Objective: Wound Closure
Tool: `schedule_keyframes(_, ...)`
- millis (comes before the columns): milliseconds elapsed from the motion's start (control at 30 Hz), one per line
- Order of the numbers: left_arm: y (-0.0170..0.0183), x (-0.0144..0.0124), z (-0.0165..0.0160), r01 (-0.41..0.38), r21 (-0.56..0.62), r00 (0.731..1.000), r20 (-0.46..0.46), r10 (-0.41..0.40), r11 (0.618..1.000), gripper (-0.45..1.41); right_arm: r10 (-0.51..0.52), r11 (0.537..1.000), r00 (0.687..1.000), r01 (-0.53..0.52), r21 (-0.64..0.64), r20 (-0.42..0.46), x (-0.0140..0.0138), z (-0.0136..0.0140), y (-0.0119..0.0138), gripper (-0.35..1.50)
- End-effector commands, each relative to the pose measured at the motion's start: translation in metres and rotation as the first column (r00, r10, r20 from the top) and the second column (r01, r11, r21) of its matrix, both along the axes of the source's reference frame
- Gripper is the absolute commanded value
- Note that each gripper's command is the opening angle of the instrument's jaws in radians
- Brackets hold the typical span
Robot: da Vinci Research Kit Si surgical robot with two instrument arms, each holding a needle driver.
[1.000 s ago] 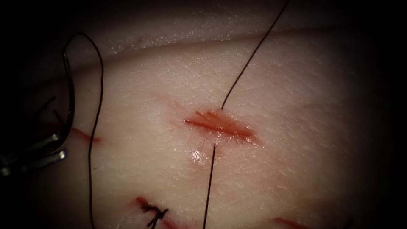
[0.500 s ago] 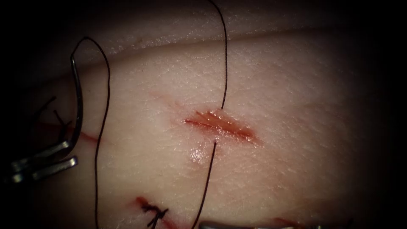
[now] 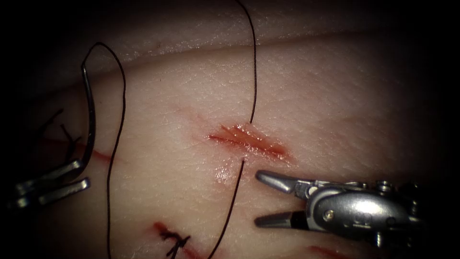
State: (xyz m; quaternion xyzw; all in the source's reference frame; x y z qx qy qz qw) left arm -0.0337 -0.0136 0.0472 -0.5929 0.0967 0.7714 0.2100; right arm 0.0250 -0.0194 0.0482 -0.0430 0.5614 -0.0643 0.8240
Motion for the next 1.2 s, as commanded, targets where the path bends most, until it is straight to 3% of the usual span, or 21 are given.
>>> schedule_keyframes(33,0.0001,-0.0007,0.0005,-0.001,-0.001,1.000,0.001,0.001,1.000,-0.45,0.006,1.000,1.000,-0.006,-0.010,0.004,0.0012,0.0018,0.0004,1.31)
schedule_keyframes(267,0.0001,-0.0007,0.0005,-0.002,-0.002,1.000,0.003,0.002,1.000,-0.45,0.015,0.999,0.999,-0.013,-0.047,0.050,0.0034,0.0065,0.0000,1.35)
schedule_keyframes(400,0.0001,-0.0008,0.0005,-0.003,-0.002,1.000,0.004,0.003,1.000,-0.45,0.026,0.998,0.998,-0.023,-0.055,0.061,0.0039,0.0078,0.0003,1.25)
schedule_keyframes(467,0.0001,-0.0008,0.0005,-0.003,-0.003,1.000,0.004,0.003,1.000,-0.45,0.025,0.998,0.998,-0.021,-0.061,0.061,0.0040,0.0079,0.0003,0.88)
schedule_keyframes(500,0.0001,-0.0008,0.0006,-0.003,-0.003,1.000,0.004,0.003,1.000,-0.45,0.026,0.998,0.998,-0.022,-0.061,0.058,0.0039,0.0078,0.0003,0.54)
schedule_keyframes(533,0.0001,-0.0008,0.0006,-0.005,-0.001,1.000,0.003,0.005,1.000,-0.45,0.019,0.998,0.998,-0.015,-0.060,0.061,0.0037,0.0077,0.0002,-0.13)
schedule_keyframes(567,0.0001,-0.0008,0.0006,-0.006,-0.001,1.000,0.003,0.006,1.000,-0.45,0.009,0.998,0.998,-0.005,-0.058,0.069,0.0035,0.0076,0.0001,-0.35)
schedule_keyframes(733,0.0001,-0.0008,0.0006,-0.006,-0.001,1.000,0.003,0.006,1.000,-0.45,-0.020,0.999,0.997,0.023,-0.034,0.076,0.0022,0.0069,-0.0007,-0.35)
schedule_keyframes(900,0.0000,-0.0010,0.0007,-0.005,-0.003,1.000,0.003,0.005,1.000,-0.45,-0.041,0.999,0.998,0.042,-0.023,0.055,0.0011,0.0046,-0.0034,-0.35)
schedule_keyframes(1200,-0.0003,-0.0014,0.0009,-0.011,0.003,1.000,-0.001,0.011,1.000,-0.45,-0.087,0.996,0.996,0.087,-0.015,0.028,0.0015,0.0005,-0.0073,-0.35)
